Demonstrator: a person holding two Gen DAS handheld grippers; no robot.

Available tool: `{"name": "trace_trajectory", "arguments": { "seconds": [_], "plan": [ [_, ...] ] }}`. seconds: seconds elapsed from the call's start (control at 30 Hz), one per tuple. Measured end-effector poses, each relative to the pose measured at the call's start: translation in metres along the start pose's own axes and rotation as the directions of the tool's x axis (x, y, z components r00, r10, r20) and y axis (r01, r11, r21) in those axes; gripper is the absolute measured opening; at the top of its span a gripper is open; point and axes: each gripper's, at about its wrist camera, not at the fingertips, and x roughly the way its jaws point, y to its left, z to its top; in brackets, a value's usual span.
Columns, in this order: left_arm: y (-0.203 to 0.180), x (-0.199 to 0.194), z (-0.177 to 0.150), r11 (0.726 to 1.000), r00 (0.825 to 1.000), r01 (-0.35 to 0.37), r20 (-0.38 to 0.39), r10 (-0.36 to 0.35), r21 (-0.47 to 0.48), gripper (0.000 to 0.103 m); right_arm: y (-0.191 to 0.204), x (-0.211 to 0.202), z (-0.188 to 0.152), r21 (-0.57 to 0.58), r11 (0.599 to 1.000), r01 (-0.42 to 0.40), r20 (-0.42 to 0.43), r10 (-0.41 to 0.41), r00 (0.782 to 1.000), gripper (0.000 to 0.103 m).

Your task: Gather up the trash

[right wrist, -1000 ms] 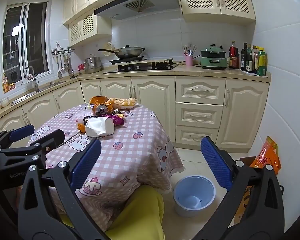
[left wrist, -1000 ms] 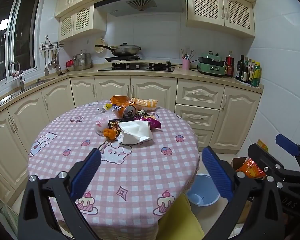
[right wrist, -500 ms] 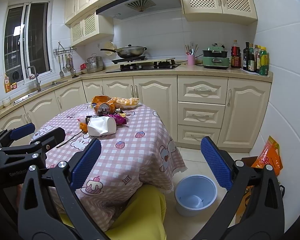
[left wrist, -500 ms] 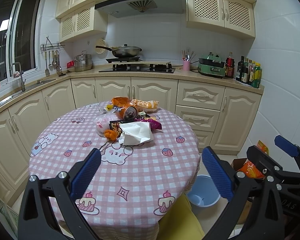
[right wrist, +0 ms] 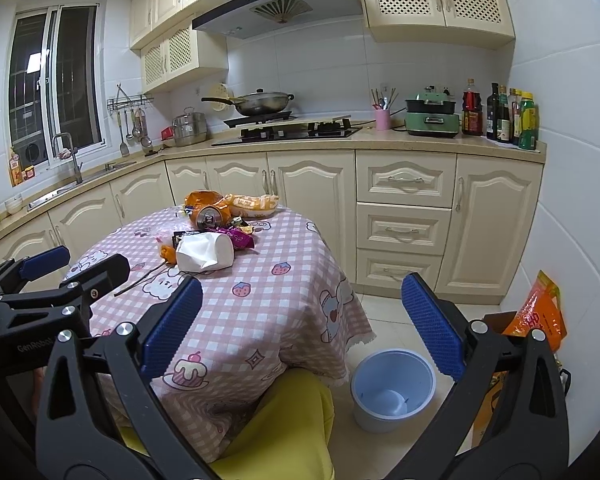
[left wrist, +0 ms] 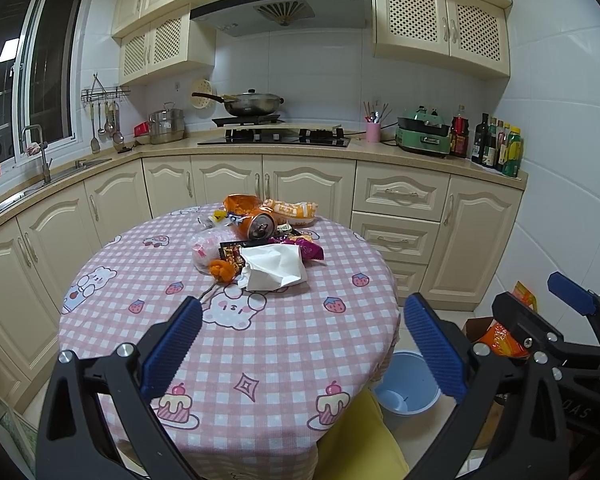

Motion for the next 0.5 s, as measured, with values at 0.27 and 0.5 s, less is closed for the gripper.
{"name": "trace_trajectory", "arguments": {
  "seconds": [0.27, 0.5],
  "plan": [
    [0.0004, 0.0000, 0.0000, 1.000, 1.000, 0.000, 0.001, 0.000, -0.001, 0.099, 0.0006, 0.0007, -0.0009, -0.002, 1.000, 0.000, -0.002, 0.000, 1.000, 0.098],
    [0.0019, 0.0003, -0.0017, 1.000, 1.000, 0.000, 0.005, 0.000, -0.004, 0.099, 0.0019, 0.0004, -0.0019, -0.005, 1.000, 0.005, -0.003, -0.005, 1.000, 0.098]
  ]
}}
